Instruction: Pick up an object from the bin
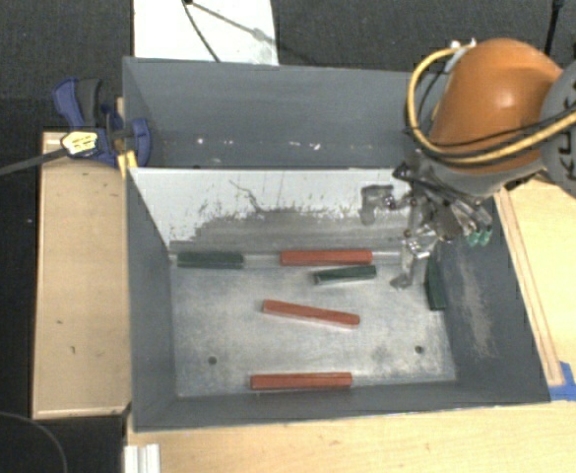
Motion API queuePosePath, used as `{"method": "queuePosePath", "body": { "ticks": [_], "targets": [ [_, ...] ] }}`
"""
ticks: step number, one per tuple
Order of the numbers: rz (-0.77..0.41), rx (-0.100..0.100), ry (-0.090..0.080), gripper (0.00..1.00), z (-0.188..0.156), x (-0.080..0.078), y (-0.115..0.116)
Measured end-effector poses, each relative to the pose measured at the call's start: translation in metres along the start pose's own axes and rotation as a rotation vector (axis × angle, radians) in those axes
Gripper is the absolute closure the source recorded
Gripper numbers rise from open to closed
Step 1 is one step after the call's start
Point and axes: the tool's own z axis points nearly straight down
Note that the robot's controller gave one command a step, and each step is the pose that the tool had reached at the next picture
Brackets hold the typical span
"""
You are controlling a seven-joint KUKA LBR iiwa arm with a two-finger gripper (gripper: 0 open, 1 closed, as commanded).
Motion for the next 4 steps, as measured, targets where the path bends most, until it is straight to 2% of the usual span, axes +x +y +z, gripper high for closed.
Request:
{"method": "queuePosePath", "body": {
  "ticks": [1,2,3,4],
  "targets": [
    [-0.160,-0.005,0.009,0.00,0.143,0.020,0.073],
    [-0.159,-0.001,0.000,1.00,0.138,0.017,0.070],
    [-0.101,-0.003,-0.001,1.00,0.151,0.006,0.066],
    [-0.191,0.002,-0.007,1.00,0.151,-0.007,0.082]
  ]
}}
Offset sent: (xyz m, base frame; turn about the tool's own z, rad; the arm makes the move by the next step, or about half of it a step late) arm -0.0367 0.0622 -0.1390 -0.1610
